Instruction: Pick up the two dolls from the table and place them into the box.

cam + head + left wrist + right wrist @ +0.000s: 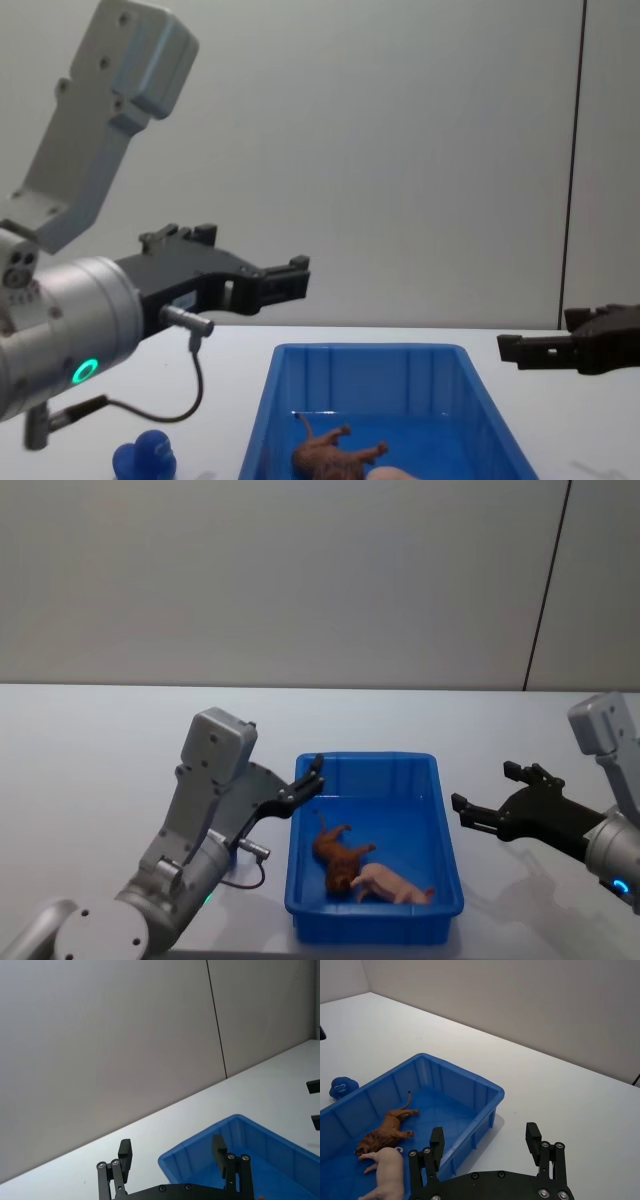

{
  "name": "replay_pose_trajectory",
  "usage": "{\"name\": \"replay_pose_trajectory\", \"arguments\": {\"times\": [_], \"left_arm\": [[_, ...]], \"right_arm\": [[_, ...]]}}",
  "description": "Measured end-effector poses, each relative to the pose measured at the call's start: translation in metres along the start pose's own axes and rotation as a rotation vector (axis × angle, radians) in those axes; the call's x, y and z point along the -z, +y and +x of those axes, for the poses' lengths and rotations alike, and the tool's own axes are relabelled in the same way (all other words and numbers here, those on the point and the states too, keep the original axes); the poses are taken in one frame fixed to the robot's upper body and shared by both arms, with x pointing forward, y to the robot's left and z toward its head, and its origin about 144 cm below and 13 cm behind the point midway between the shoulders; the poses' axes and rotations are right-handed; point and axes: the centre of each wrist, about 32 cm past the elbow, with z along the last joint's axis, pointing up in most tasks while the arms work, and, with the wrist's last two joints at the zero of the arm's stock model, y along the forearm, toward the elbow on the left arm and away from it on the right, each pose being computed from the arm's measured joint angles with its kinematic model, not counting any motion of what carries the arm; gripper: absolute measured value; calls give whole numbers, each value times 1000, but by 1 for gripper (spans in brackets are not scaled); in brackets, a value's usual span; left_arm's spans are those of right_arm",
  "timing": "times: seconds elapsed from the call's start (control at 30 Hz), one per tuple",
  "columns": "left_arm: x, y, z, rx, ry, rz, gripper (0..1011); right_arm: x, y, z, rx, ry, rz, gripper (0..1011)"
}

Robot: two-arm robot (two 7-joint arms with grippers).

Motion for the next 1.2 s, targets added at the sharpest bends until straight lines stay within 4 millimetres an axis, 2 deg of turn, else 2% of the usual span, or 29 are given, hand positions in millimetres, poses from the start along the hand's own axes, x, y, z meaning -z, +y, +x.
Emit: {"name": "replay_pose_trajectory", "arguments": {"times": [0.33,0.67,0.93,1.2], "left_arm": [[5,24,4,-30,43,86,1001],[25,50,16,-52,101,144,1001],[42,57,30,-31,132,176,1001],[58,54,50,5,152,200,1001]], "right_arm": [[1,-1,5,8,-5,3,1001],[2,-1,7,11,-7,5,1001],[2,-1,7,12,-7,6,1001],[2,-1,8,13,-8,6,1001]]}}
